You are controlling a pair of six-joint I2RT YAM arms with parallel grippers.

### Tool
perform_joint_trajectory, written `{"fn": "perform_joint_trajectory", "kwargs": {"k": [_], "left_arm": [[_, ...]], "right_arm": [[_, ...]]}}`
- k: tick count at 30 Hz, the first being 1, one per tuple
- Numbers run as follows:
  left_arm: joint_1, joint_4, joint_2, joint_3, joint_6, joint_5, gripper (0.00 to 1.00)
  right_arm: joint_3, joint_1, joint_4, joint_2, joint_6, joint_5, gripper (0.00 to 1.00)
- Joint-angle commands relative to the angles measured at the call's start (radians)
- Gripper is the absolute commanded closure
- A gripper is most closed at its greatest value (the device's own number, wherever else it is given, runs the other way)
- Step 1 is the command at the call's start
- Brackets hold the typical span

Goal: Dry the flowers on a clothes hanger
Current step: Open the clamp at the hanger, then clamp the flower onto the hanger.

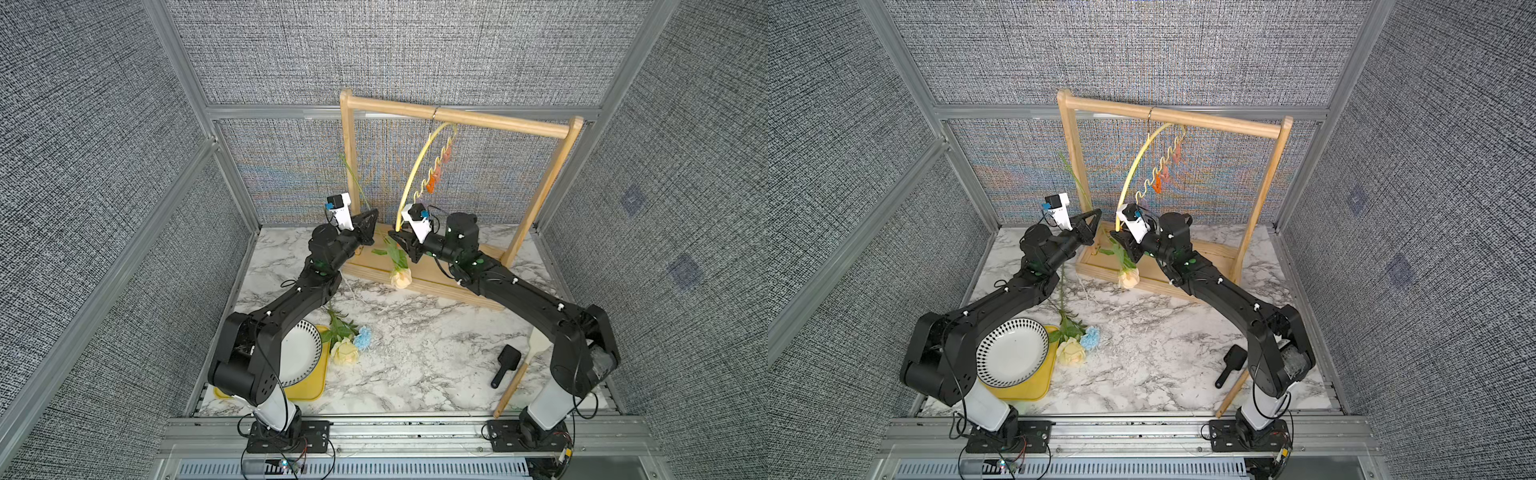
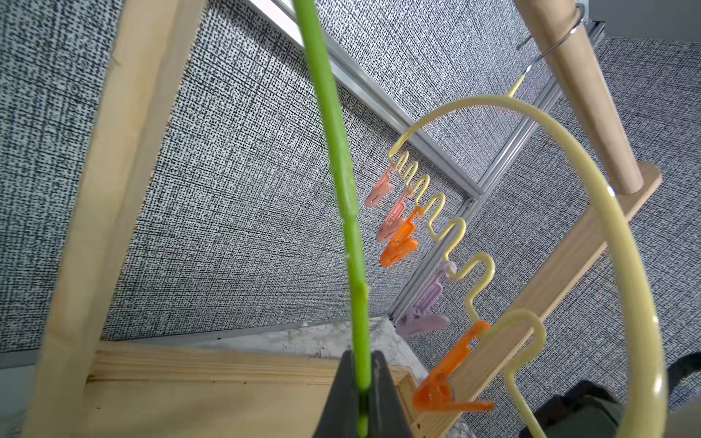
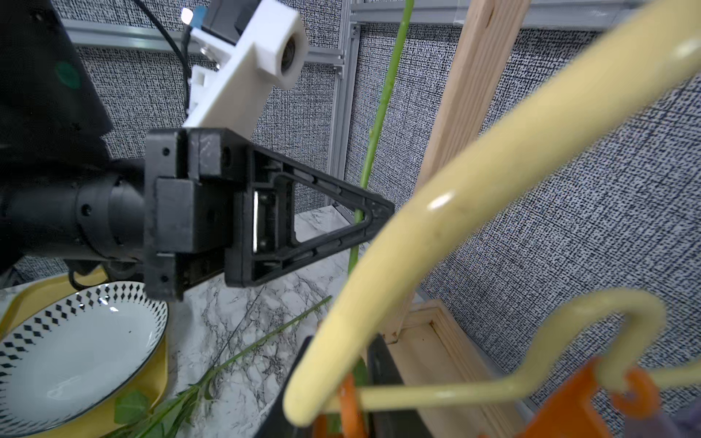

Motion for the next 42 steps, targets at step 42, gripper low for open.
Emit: {"fn": "perform_joint_trajectory", "kwargs": {"k": [42], "left_arm": [[-0.056,-0.242,-0.051,0.094,-0.364,-0.131,0.98]], "right_arm": [[0.047,0.024,0.213,0.074,0.138,0.041,0.77]]}}
